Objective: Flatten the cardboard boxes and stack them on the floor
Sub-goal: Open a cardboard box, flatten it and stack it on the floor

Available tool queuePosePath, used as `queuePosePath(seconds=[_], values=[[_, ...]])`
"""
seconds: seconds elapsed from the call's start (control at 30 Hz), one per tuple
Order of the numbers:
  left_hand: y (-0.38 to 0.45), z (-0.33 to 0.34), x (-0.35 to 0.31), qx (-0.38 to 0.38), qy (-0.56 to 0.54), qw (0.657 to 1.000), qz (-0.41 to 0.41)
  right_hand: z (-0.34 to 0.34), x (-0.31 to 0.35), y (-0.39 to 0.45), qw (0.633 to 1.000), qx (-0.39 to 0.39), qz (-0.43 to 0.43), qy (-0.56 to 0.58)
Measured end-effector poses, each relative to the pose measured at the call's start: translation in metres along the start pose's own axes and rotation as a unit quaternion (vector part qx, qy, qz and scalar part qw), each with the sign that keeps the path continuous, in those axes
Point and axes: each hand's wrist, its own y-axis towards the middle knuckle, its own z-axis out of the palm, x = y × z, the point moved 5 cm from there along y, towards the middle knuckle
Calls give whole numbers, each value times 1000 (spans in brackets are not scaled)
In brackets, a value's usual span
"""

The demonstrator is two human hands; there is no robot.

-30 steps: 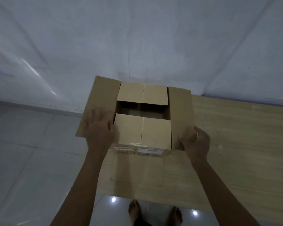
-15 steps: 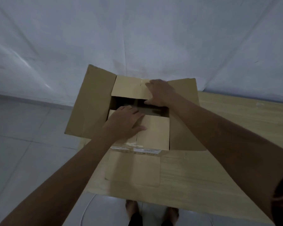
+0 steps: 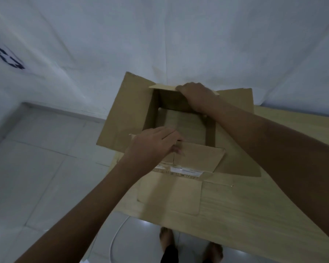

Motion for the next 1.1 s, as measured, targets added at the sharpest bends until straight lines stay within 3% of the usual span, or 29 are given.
queuePosePath(seconds=[0.13, 0.23, 0.5, 0.63, 0.7, 0.77, 0.83, 0.87, 0.9, 0.93, 0.97, 1.0, 1.03, 1.1], values=[[-3, -29, 8, -16, 18, 997, -71, -47, -15, -9, 1000, -20, 21, -8], [-12, -43, 36, -13, 15, 982, -185, -65, -29, -24, 1000, -22, 19, -10], [-35, -47, 95, 2, 37, 903, -427, -58, -68, -70, 998, 30, 46, 20], [-36, -32, 105, 48, 102, 897, -428, -36, -76, -93, 994, 63, 60, 63], [-38, -21, 110, 64, 111, 897, -423, -18, -82, -110, 996, 20, 71, 59], [-40, -13, 112, 72, 89, 893, -436, -2, -86, -134, 982, -111, 142, 51], [-40, -9, 112, 84, 77, 884, -454, 19, -77, -165, 918, -250, 270, 148], [-38, -8, 112, 92, 76, 883, -455, 31, -67, -181, 854, -307, 344, 240], [-36, -7, 112, 100, 77, 884, -451, 46, -54, -196, 764, -352, 418, 344], [-34, -7, 113, 108, 77, 885, -446, 63, -38, -208, 651, -364, 481, 461], [-32, -6, 115, 116, 73, 887, -441, 81, -19, -214, 539, -334, 522, 570], [-31, -4, 117, 123, 66, 888, -437, 96, 1, -212, 462, -279, 529, 655], [-30, -2, 119, 134, 55, 889, -435, 104, 20, -207, 439, -220, 504, 710], [-27, 2, 127, 159, 26, 888, -431, 104, 50, -195, 473, -155, 444, 745]])
